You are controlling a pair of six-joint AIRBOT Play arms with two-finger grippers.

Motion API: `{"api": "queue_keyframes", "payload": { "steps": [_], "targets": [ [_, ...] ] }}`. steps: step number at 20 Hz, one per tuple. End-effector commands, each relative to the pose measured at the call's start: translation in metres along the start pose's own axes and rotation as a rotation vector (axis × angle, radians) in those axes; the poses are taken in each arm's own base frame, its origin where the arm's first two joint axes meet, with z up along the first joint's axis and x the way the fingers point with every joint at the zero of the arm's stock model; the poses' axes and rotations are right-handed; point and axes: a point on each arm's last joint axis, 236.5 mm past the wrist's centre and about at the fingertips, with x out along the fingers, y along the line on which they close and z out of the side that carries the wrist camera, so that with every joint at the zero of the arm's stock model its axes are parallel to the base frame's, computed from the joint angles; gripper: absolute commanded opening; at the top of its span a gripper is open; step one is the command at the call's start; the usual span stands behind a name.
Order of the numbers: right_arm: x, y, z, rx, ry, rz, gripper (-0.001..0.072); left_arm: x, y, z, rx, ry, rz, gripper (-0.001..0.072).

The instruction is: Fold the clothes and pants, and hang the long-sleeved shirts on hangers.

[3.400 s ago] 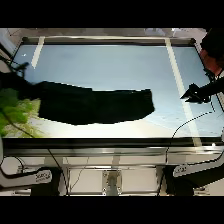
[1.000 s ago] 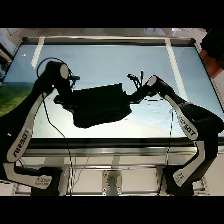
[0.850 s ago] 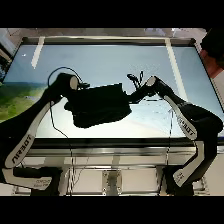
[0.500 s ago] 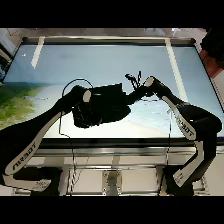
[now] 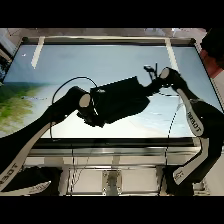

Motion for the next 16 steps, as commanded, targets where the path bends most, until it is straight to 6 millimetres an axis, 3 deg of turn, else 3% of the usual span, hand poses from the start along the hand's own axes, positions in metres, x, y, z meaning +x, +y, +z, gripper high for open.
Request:
{"api": "queue_keyframes", "payload": {
  "steps": [1, 5, 7, 10, 12, 13, 14, 15, 16],
  "targets": [
    [-0.043, -0.134, -0.057, 0.205, 0.114, -0.184, 0.0021, -0.036, 0.052, -0.003, -0.084, -0.086, 0.170, 0.0052],
    [-0.100, -0.254, -0.159, 0.521, 0.190, -0.292, 0.0021, -0.029, 0.096, -0.016, -0.205, -0.053, 0.200, 0.0053],
    [-0.130, -0.293, -0.211, 0.703, 0.183, -0.322, 0.0021, -0.018, 0.111, -0.028, -0.249, -0.015, 0.208, 0.0053],
    [-0.160, -0.318, -0.286, 0.913, 0.206, -0.306, 0.0021, -0.003, 0.124, -0.038, -0.286, 0.008, 0.212, 0.0053],
    [-0.171, -0.323, -0.322, 1.043, 0.210, -0.281, 0.0025, 0.004, 0.127, -0.036, -0.288, -0.007, 0.211, 0.0053],
    [-0.174, -0.323, -0.332, 1.079, 0.205, -0.261, 0.0117, 0.006, 0.127, -0.035, -0.287, -0.014, 0.210, 0.0053],
    [-0.179, -0.322, -0.337, 1.106, 0.186, -0.247, 0.0324, 0.007, 0.128, -0.033, -0.286, -0.018, 0.210, 0.0053],
    [-0.184, -0.323, -0.336, 1.118, 0.156, -0.244, 0.0426, 0.008, 0.128, -0.034, -0.286, -0.014, 0.210, 0.0053],
    [-0.192, -0.325, -0.330, 1.125, 0.108, -0.256, 0.0429, 0.009, 0.128, -0.034, -0.286, -0.011, 0.210, 0.0053]
  ]
}}
